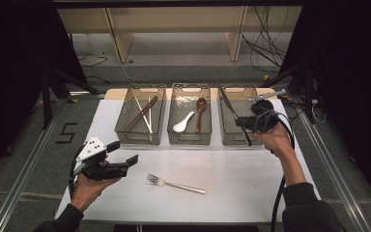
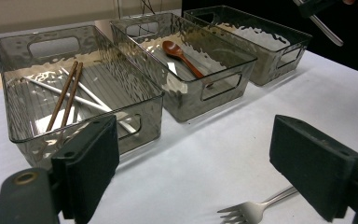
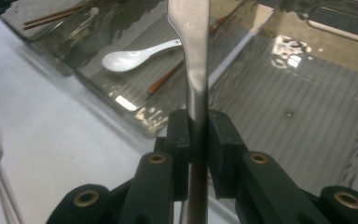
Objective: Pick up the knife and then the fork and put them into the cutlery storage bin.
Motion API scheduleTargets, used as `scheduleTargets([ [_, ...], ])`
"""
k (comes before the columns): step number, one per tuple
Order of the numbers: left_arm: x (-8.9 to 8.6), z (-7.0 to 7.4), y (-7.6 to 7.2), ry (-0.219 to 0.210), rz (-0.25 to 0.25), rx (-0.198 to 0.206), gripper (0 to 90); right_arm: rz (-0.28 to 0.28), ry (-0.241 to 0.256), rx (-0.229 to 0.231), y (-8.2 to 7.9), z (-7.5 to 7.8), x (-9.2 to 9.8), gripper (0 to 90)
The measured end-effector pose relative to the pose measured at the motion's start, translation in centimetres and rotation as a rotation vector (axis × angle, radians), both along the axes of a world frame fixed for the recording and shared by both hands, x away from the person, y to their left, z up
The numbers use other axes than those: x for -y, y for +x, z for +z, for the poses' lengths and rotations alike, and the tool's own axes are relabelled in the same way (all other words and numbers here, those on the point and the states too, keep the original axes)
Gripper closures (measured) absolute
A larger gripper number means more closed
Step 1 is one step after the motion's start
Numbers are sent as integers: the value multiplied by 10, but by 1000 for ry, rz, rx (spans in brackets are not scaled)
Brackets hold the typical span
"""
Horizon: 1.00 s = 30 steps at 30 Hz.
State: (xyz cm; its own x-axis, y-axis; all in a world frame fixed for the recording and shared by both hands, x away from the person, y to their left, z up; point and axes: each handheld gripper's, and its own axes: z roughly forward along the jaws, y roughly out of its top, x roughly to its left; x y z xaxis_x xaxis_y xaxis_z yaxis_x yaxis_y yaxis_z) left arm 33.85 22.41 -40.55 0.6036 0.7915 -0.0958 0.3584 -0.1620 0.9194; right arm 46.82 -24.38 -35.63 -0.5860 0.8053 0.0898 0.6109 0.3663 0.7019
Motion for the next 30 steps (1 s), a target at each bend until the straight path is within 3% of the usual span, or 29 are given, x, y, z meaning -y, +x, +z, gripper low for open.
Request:
scheduleTargets([
  [10,0,0,0,-3,-1,-3,154,-101,-13,-27,32,7,4,807],
  [17,-1,0,0,-5,-1,-2,154,-169,-31,-60,52,4,6,806],
  [30,0,0,0,-7,-5,-1,154,-229,-53,-91,70,-10,7,806],
])
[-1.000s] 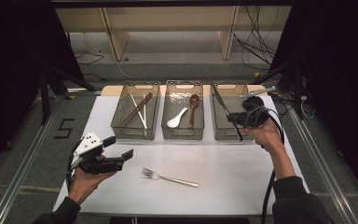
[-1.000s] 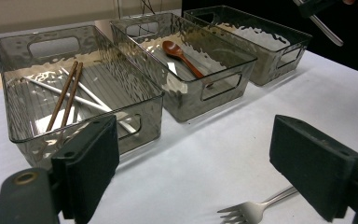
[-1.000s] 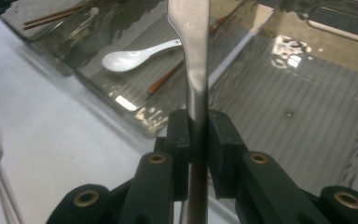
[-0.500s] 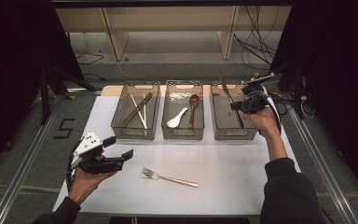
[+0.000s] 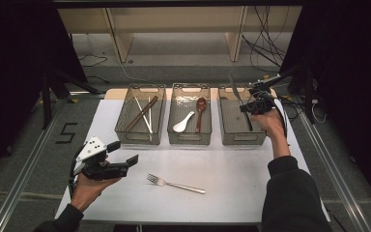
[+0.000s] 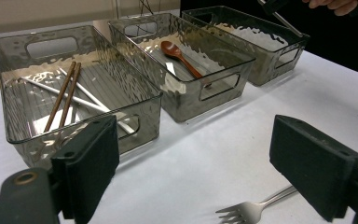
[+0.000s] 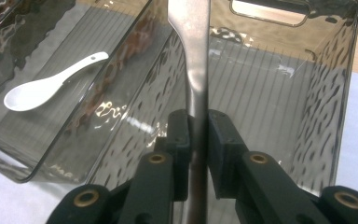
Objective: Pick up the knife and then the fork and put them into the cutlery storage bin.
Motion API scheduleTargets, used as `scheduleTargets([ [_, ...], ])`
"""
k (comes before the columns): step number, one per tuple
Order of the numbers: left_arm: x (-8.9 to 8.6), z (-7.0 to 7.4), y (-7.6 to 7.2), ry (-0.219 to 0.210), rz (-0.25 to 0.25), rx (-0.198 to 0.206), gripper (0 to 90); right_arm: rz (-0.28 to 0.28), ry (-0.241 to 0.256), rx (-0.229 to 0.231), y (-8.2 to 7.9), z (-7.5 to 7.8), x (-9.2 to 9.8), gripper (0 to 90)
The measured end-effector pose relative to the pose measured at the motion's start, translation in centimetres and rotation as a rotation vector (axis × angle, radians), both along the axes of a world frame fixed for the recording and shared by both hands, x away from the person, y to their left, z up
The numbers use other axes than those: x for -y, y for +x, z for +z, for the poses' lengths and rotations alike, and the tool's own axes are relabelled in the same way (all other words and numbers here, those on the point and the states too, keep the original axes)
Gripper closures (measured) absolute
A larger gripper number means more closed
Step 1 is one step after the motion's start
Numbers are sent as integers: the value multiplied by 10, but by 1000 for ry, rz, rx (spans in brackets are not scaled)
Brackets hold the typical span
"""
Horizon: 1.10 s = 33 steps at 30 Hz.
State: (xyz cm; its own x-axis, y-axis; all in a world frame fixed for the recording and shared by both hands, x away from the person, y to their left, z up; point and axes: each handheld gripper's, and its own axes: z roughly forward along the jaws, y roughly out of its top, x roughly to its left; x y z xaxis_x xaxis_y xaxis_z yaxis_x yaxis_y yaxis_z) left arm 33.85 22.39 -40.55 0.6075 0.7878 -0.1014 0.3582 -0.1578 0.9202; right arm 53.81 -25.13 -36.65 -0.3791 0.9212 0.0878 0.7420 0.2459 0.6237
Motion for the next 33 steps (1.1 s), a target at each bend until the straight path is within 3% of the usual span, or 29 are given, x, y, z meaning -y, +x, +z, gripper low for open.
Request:
scheduleTargets([
  [13,0,0,0,5,-5,-3,154,-20,-19,-39,8,-11,-5,805],
  [23,0,0,0,3,-6,-4,154,-32,-60,-40,12,-16,-7,799],
  [26,0,0,0,6,-8,-6,154,-62,-50,-50,14,-18,-7,706],
  [33,0,0,0,6,-5,-5,154,-19,-11,-35,4,-8,-8,546],
])
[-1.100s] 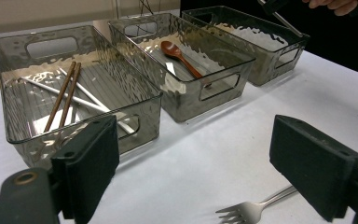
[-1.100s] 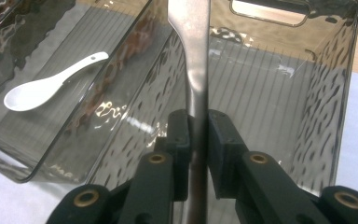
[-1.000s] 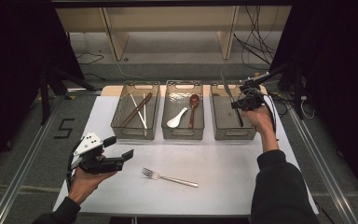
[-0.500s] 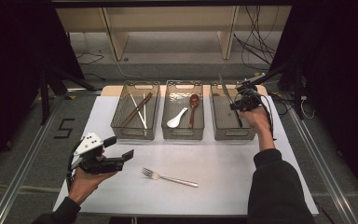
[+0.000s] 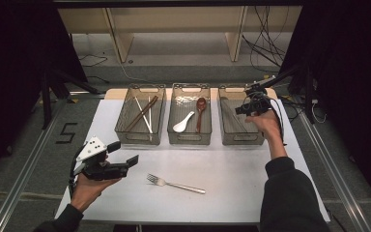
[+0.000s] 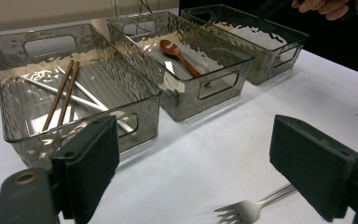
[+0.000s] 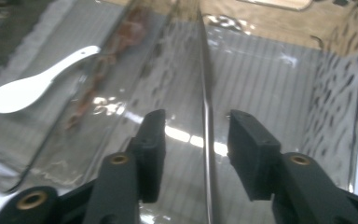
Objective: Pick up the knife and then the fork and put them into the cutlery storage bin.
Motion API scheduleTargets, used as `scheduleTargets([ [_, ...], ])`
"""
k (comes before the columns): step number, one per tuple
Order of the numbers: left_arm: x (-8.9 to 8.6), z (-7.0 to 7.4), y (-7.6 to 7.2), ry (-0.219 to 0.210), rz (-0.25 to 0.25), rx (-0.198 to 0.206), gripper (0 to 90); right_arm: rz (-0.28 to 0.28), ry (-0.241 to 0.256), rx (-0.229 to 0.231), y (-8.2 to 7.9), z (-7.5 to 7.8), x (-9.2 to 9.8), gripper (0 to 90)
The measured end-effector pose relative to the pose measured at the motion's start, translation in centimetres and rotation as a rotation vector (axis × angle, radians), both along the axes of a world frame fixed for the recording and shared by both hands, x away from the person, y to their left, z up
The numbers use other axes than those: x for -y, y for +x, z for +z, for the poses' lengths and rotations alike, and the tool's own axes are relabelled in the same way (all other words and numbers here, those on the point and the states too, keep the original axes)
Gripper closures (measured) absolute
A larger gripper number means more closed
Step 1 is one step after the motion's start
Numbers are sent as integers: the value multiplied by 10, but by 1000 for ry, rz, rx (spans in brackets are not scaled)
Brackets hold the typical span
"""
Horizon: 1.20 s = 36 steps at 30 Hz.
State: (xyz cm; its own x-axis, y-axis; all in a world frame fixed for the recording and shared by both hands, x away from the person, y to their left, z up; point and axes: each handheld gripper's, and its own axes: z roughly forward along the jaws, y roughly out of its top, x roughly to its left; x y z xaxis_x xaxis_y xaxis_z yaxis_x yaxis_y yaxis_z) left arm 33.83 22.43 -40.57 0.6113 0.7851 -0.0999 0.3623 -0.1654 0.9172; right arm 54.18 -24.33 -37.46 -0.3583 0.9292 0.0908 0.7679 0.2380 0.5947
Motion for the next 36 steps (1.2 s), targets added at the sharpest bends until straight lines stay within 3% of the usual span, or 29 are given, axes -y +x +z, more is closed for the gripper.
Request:
scheduleTargets([
  [4,1,0,0,-1,1,-2,154,67,14,45,-17,9,-7,465],
  [10,1,-1,1,3,1,-7,154,227,31,87,-56,21,-26,381],
  [13,1,-1,1,4,2,-7,153,307,45,93,-78,21,-37,366],
  [17,1,-1,1,6,3,-8,153,371,43,89,-99,14,-50,357],
  [36,5,-6,4,45,-24,-55,153,540,-6,23,-136,-16,-94,339],
])
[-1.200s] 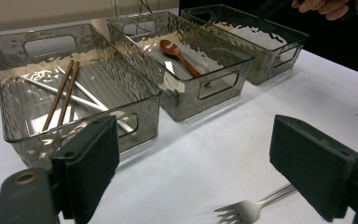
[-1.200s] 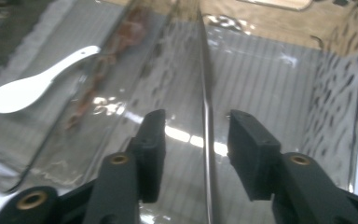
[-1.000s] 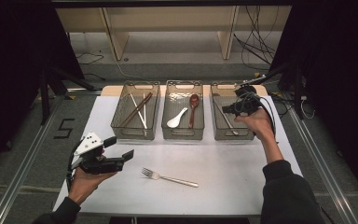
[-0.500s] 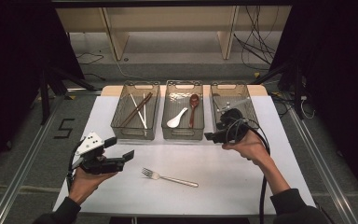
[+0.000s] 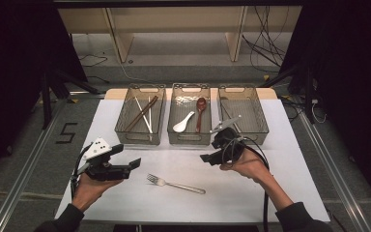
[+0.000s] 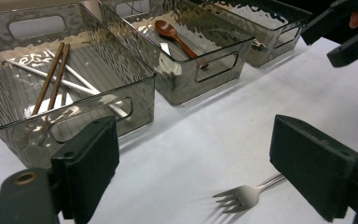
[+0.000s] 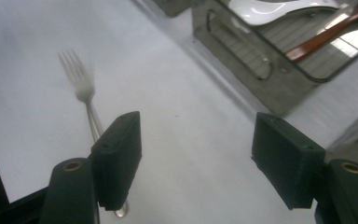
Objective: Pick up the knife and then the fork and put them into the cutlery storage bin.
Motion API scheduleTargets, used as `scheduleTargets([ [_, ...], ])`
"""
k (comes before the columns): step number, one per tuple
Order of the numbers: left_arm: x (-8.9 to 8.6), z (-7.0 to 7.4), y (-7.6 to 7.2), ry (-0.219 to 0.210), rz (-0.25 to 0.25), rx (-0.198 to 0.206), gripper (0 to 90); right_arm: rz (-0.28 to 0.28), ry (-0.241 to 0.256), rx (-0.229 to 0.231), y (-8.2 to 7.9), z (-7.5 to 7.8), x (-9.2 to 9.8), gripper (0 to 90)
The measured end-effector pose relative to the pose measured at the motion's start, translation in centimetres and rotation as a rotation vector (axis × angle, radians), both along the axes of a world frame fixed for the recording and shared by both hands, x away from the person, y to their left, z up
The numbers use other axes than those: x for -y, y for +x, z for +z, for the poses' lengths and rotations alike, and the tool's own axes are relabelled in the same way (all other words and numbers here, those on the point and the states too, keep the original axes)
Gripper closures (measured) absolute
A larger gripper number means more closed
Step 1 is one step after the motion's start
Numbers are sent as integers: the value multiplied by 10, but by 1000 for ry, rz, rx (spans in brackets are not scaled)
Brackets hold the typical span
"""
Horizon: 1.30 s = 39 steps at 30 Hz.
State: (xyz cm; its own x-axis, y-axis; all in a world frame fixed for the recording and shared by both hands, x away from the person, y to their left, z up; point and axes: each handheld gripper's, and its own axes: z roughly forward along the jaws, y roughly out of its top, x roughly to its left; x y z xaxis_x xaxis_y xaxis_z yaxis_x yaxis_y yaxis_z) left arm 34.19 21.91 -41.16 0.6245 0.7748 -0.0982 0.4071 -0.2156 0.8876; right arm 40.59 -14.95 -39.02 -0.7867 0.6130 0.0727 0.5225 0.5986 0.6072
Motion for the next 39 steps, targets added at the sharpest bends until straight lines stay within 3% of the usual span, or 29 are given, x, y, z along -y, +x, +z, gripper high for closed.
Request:
scheduleTargets([
  [10,3,-2,1,13,-9,-15,153,37,-27,-19,-5,-9,-12,340],
  [18,12,-4,5,34,-61,-41,155,41,-26,-23,-9,-11,-13,334],
  [30,63,-11,13,212,-276,-85,166,7,-3,-19,-21,-14,9,331],
  [39,95,-24,20,330,-389,-131,201,-32,14,-18,-27,-14,29,331],
])
